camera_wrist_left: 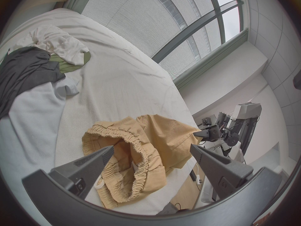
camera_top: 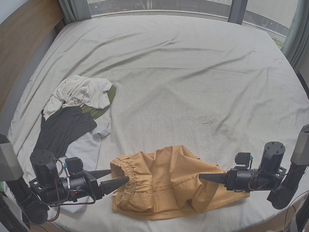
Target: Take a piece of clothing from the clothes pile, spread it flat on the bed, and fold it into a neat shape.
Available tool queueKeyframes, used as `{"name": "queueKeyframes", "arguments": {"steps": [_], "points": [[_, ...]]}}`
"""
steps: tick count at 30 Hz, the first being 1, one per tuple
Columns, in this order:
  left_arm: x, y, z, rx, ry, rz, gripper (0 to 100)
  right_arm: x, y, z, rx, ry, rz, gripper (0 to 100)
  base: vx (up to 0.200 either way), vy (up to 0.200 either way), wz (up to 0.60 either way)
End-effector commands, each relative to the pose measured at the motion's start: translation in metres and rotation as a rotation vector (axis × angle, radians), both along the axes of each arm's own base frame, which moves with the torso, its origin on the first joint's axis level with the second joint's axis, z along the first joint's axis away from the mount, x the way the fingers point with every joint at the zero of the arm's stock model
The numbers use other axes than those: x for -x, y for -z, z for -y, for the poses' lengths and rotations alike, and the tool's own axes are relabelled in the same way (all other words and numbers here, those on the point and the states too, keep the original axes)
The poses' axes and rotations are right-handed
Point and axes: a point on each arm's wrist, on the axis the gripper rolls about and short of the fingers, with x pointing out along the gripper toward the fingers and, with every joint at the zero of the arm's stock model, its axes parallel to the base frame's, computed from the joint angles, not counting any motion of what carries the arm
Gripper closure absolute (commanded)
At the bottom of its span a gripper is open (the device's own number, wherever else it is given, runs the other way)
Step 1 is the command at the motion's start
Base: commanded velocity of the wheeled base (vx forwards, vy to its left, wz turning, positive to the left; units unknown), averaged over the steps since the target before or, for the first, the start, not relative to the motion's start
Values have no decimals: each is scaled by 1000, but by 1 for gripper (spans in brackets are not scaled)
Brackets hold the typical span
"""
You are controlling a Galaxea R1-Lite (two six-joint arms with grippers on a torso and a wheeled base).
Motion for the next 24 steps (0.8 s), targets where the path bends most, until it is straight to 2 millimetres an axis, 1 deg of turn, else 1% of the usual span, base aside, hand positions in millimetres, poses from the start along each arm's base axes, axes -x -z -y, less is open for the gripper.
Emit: {"name": "queueKeyframes", "arguments": {"steps": [1,4,5,7,11,15,18,24], "points": [[-5,32,7,-43,22,-118,0,-1,0,2,-1,7,1,100,0,0,0],[-5,31,16,-32,56,-107,0,-2,-1,1,-3,7,5,100,0,0,0],[-5,30,16,-31,56,-106,0,-2,0,1,-2,7,4,100,0,0,0],[-9,28,22,-22,68,-84,0,-2,-1,1,-3,7,5,100,0,0,0],[-11,27,27,-14,83,-72,0,-1,0,2,-1,7,1,100,0,0,0],[-11,29,36,-5,112,-85,0,-2,0,3,-2,13,2,100,0,0,0],[-12,29,37,-3,113,-83,0,-2,0,3,-1,11,1,100,0,0,0],[-13,38,49,-12,150,-100,0,-2,0,3,0,10,-2,100,0,0,0]]}}
